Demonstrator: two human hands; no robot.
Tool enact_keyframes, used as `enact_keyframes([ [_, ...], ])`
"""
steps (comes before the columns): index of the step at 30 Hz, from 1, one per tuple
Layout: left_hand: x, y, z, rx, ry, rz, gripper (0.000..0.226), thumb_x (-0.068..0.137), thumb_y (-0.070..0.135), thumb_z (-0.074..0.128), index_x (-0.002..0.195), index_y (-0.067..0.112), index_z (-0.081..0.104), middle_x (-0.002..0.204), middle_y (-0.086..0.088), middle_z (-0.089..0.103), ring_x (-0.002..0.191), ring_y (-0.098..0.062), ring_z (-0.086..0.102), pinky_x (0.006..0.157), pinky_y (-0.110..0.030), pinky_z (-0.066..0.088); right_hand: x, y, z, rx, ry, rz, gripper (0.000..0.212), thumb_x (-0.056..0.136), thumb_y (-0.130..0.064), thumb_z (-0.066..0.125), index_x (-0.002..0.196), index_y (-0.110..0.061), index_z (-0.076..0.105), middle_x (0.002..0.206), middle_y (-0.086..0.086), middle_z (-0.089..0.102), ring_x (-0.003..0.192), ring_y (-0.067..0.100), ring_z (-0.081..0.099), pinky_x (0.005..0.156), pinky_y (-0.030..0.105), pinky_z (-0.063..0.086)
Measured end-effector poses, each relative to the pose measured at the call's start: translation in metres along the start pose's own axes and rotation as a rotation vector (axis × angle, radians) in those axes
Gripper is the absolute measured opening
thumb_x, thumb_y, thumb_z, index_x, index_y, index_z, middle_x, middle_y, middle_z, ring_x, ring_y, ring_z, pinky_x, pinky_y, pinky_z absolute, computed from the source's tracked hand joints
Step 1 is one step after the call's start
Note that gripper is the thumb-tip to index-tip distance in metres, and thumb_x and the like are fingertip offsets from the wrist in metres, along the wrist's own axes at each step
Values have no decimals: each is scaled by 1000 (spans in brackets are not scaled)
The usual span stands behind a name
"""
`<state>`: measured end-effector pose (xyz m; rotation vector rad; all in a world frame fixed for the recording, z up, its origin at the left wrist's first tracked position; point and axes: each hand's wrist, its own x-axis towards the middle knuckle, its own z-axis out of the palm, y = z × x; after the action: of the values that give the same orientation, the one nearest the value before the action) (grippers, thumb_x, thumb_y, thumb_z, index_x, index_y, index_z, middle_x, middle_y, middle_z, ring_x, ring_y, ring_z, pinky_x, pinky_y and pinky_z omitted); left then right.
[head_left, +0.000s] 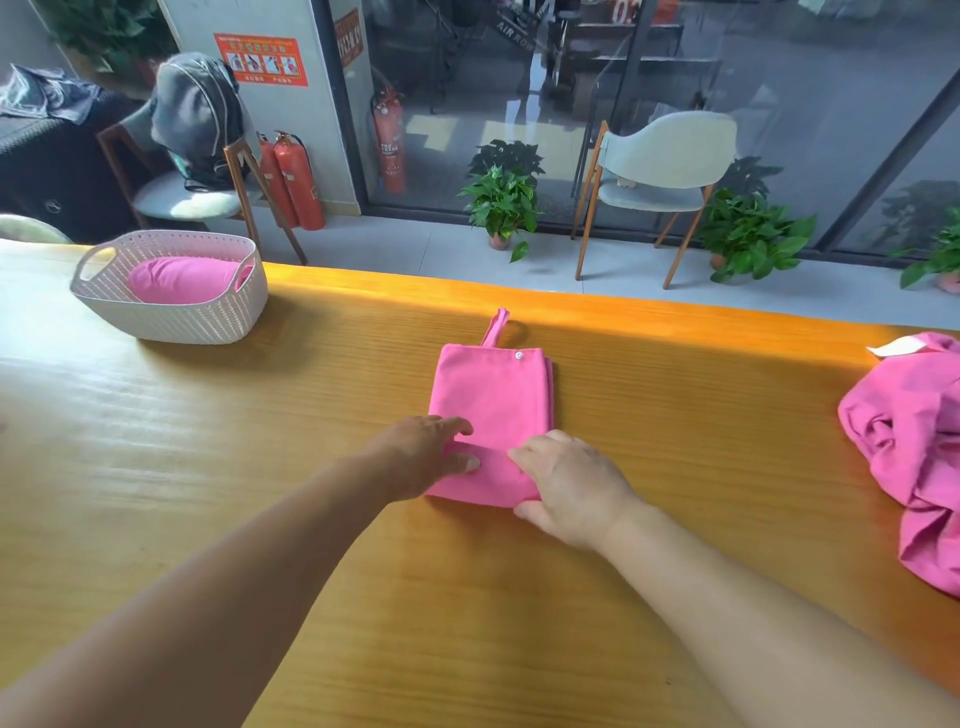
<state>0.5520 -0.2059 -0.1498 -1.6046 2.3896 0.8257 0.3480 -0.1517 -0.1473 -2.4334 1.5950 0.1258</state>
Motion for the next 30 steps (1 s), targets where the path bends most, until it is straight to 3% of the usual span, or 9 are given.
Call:
enact_keyframes([
  [3, -9, 1, 12, 136, 159, 84, 55, 96, 57, 42, 143, 26, 43, 143, 3, 43, 130, -18, 39, 108, -35, 33, 13, 6, -12, 39, -127, 28, 37, 88, -40, 66, 117, -18, 60, 116, 3, 61, 114, 25, 53, 90, 34, 44],
  [7, -20, -6, 33, 130, 282, 197, 72, 81, 53, 69, 141, 27, 40, 135, 8, 42, 124, -15, 40, 107, -32, 33, 28, 12, -23, 157, -300, 87, 22, 83, -35, 70, 99, -20, 67, 95, -1, 67, 93, 23, 61, 67, 33, 42],
  [10, -19, -14, 33, -35, 288, 197, 62, 82, 47, 72, 134, 28, 46, 131, 12, 49, 119, -11, 45, 98, -23, 36, 33, 20, -23, 363, -392, 150, 34, 81, -39, 75, 112, -28, 71, 104, -9, 69, 99, 16, 62, 81, 31, 48],
  [13, -14, -20, 32, -102, 220, 107, 64, 86, 60, 58, 139, 25, 45, 134, 8, 50, 123, -13, 43, 100, -26, 35, 32, 32, -23, 454, -219, 227, 57, 75, -47, 80, 128, -33, 65, 125, -13, 61, 117, 10, 55, 99, 28, 44],
  [16, -8, -23, 35, -76, 211, 55, 101, 71, 92, 13, 140, 25, 44, 133, 5, 50, 125, -17, 39, 103, -33, 34, 30, 34, -19, 408, 8, 160, 45, 80, -45, 76, 123, -32, 69, 123, -12, 63, 116, 11, 56, 99, 28, 43],
  [18, -2, -27, 39, -20, 224, 48, 115, 60, 95, -7, 139, 27, 44, 130, 4, 50, 123, -19, 39, 102, -36, 33, 29, 30, -15, 274, 71, 30, 44, 86, -46, 70, 126, -29, 67, 123, -10, 61, 117, 13, 52, 101, 31, 41],
  [23, 7, -32, 39, -18, 246, 21, 116, 58, 94, -15, 131, 29, 47, 115, 3, 43, 111, -20, 44, 98, -37, 36, 28, 25, -4, -61, 72, -108, 72, 78, -50, 75, 139, -22, 51, 131, -3, 49, 124, 19, 43, 107, 33, 35],
  [27, 6, -28, 35, 12, 265, 9, 109, 64, 89, -17, 127, 28, 48, 112, 5, 42, 110, -20, 45, 95, -34, 35, 36, 23, -6, -103, 59, -127, 54, 85, -41, 71, 132, -19, 54, 125, -2, 54, 120, 21, 46, 103, 34, 39],
  [30, -3, -24, 35, 138, 319, 95, 82, 83, 79, 9, 141, 28, 35, 131, 3, 41, 123, -20, 38, 104, -36, 31, 42, 22, -15, -73, -36, -90, 39, 87, -42, 67, 119, -21, 60, 114, -3, 57, 114, 20, 48, 98, 33, 42],
])
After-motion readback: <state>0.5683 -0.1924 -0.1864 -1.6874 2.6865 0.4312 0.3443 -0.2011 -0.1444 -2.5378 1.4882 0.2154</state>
